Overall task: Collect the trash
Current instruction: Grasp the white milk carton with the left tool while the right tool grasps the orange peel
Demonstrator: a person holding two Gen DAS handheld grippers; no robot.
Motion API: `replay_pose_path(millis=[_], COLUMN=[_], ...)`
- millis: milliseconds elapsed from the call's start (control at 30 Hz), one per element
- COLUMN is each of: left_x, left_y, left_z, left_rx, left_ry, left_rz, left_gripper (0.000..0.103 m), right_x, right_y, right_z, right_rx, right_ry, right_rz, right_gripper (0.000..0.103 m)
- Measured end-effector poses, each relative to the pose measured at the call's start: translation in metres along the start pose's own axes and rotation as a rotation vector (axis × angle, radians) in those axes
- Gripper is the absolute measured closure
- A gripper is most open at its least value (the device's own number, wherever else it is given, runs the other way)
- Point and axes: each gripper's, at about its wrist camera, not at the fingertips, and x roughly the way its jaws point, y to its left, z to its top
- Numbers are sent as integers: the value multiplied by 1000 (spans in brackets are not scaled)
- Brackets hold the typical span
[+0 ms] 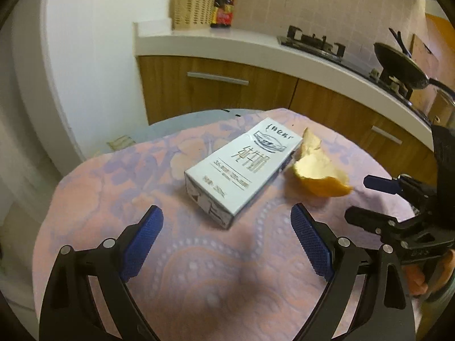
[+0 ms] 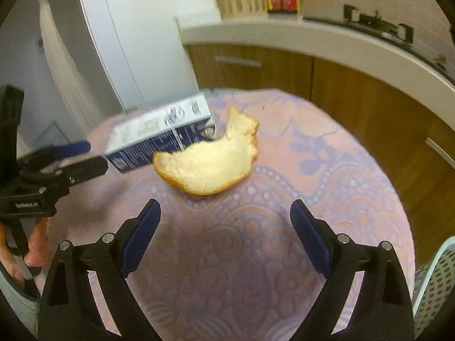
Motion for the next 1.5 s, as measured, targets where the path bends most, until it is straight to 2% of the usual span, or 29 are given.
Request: replay_pose_path(millis=[100,300,333,367,567,667,733,867,1033,1100,1167,1200,1267,1333,1400,1500], left_x=[23,58,61,64,63,54,40,12,-17,-26,-33,-36,-41,-46,-50,-49], left_y=[6,-4,-7,-9,-20,-14,-6,-4,-1,-3,-13,-19,-32,-43,-49,-53], left_z=[8,24,25,26,20,14,3,-20,-52,-67,-80,-86,-95,-102,-102,-92], left_rx=[5,74,86,92,123,23,-76,-145,-266,-305,-306,-293,-264,-237,-199,-134], left_ry=[23,87,92,93,86,95,100,89,67,63,60,55,56,66,71,62], left_rz=[-31,-78,-70,-64,14,39,67,91,125,127,154,177,204,173,165,205], left_gripper=[14,16,17,24,34,41,41,42,42,42,42,42,43,45,35,28], right_x=[4,16,18,19,24,27,31,41,45,41,35,31,24,20,15,15], right_y=[0,-13,-15,-16,-11,-10,-10,-11,-3,4,8,9,7,5,4,9], right_z=[3,6,7,8,13,16,20,31,33,32,31,30,28,25,22,21], right_rx=[-20,39,51,54,39,41,54,74,43,6,-14,-15,-10,-1,7,-13], right_ry=[-3,57,65,63,65,64,57,53,60,45,12,-8,-35,-45,-52,-62], right_rz=[-13,38,39,42,17,10,18,38,17,17,4,9,26,43,56,34], right_gripper=[12,12,12,12,12,12,12,12,13,23,41,46,67,74,79,80])
